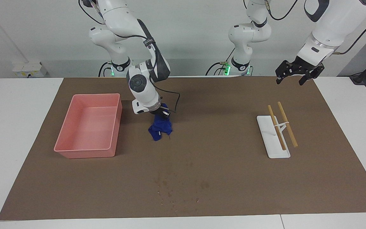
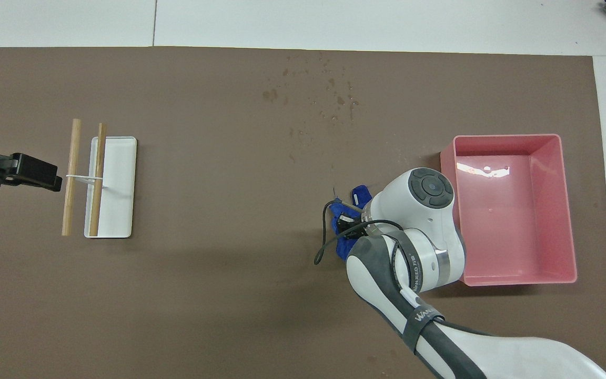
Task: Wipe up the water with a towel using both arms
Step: 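Carry the towel into the pink bin with the right gripper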
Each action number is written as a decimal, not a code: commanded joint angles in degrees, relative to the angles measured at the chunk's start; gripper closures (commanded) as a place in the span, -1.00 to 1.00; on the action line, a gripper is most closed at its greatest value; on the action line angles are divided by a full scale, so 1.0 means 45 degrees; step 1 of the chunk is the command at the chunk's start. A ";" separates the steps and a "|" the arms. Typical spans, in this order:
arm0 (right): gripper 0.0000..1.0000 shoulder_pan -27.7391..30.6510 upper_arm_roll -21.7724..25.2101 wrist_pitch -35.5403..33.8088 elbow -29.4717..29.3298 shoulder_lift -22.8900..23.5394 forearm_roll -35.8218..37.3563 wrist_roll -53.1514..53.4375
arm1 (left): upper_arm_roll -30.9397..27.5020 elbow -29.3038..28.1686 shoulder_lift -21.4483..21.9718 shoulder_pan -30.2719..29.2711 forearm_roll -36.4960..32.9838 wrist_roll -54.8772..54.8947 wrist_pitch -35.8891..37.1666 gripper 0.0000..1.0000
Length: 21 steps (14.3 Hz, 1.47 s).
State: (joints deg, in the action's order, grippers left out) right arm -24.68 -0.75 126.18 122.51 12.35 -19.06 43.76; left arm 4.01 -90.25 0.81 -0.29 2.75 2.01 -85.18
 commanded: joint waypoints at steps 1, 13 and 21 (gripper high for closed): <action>1.00 0.0540 -0.0009 -0.0947 0.0083 -0.1003 0.0172 0.0177 | 0.0047 -0.0316 0.0191 -0.0150 0.0054 0.0121 -0.0172 -1.00; 1.00 0.4737 -0.0009 -0.4174 -0.1325 -0.4346 0.1811 -0.2004 | 0.0028 -0.0336 0.0191 -0.0131 0.0054 0.0140 -0.0153 -1.00; 1.00 0.7180 -0.0067 -0.3959 -0.0369 -0.3431 0.2653 -0.5580 | 0.0028 -0.0336 0.0191 -0.0131 0.0054 0.0140 -0.0153 -1.00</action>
State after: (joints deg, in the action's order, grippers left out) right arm 4.50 -0.18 107.55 119.60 -5.51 -8.16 22.94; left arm 3.94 -90.49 0.81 -0.38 2.75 2.01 -85.20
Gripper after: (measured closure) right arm 0.775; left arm 0.000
